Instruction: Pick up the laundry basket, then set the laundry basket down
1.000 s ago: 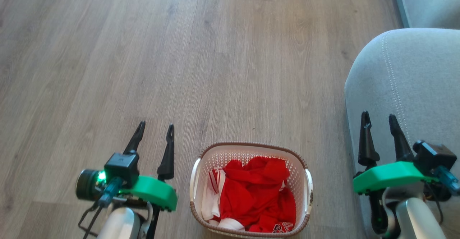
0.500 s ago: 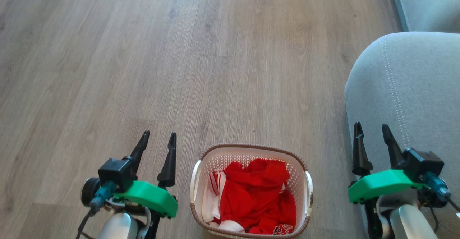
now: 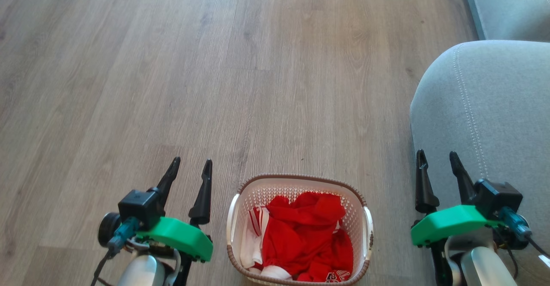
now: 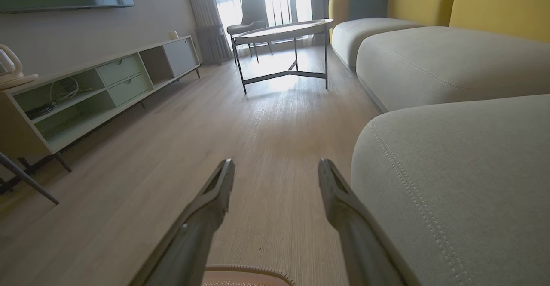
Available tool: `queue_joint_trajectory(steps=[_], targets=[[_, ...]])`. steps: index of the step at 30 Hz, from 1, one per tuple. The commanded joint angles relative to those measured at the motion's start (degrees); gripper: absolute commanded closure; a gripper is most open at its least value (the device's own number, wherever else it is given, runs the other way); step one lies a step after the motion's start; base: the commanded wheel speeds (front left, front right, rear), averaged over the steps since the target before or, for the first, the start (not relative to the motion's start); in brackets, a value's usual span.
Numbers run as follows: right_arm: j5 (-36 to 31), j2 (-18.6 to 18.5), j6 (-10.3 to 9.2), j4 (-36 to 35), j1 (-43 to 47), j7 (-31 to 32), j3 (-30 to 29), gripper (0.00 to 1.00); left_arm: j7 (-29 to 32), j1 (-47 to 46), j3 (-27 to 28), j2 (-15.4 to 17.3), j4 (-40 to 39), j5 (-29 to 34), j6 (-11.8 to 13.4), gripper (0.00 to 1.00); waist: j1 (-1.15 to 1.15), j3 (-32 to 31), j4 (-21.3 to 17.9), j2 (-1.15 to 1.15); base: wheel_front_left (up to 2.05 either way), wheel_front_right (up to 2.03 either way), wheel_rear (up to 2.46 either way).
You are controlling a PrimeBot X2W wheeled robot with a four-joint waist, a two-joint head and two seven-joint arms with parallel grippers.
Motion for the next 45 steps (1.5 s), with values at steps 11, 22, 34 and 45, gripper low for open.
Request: queue_joint_trajectory(steps=[11, 22, 34, 45], targets=[[0.25, -0.3, 0.39, -1.26, -1.49, -0.68, 1.81, 0.0, -0.37, -1.86, 1.63, -0.11, -1.04, -0.11, -0.48, 0.0, 0.0, -0.17, 0.02, 0.0, 0.0, 0.0, 0.0], [0.47, -0.3, 0.39, -1.19, -1.75, -0.68, 2.06, 0.0, -0.37, -2.25, 1.31, -0.11, 0.13, -0.25, -0.67, 0.0, 0.0, -0.2, -0.26, 0.0, 0.0, 0.0, 0.0], [0.85, 0.25, 0.0, 4.45, 1.37, 0.27, 0.69, 1.0, 0.13, 1.98, -0.11, 0.04, 5.66, -1.18, -0.5, 1.0, 0.0, 0.05, -0.43, 0.0, 0.0, 0.0, 0.0], [7.73, -0.04, 0.04, 4.36, 0.95, 1.86, 0.03, 1.0, 1.56, 1.58, 1.19, 0.46, 5.22, -8.43, -0.56, 1.0, 0.0, 0.08, -1.15, 0.0, 0.0, 0.0, 0.0]])
